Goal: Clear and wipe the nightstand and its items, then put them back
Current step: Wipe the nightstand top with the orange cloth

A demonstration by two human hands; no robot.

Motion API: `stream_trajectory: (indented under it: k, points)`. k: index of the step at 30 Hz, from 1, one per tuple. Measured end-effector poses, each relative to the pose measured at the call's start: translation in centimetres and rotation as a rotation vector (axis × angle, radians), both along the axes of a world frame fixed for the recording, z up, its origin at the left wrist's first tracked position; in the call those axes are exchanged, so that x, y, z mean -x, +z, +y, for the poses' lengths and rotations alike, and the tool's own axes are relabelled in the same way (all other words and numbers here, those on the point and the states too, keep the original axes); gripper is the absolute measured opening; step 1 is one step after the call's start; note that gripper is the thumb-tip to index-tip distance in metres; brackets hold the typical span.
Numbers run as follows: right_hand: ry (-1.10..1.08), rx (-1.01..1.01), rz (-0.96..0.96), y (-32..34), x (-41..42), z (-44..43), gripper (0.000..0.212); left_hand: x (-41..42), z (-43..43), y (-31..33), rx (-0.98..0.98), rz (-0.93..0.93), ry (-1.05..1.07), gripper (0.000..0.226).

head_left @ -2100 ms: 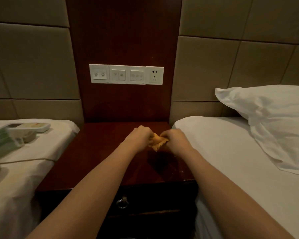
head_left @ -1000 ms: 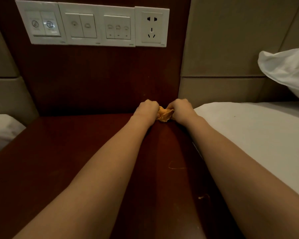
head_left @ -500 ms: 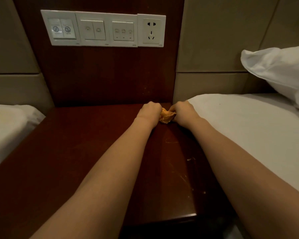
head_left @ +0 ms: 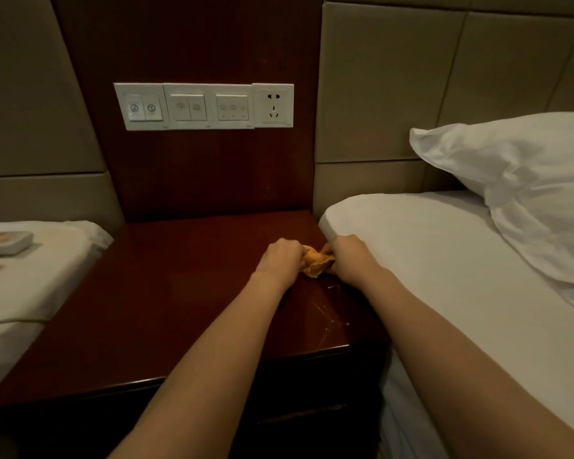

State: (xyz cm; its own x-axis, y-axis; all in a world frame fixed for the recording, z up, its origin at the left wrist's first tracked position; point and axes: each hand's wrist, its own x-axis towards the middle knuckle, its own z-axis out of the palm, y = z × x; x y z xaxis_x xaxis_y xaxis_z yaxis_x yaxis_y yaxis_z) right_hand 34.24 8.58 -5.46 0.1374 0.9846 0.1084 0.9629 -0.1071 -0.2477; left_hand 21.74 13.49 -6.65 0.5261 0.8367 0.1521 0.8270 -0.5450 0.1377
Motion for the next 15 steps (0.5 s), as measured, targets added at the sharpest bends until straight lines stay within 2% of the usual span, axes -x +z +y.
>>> stream_trajectory:
  k: [15]
  points:
    - [-0.002, -0.027, -0.047, 0.0, 2.8, -8.0, 0.023, 2.7, -7.7, 0.6, 0.061, 0.011, -0.031, 0.023]
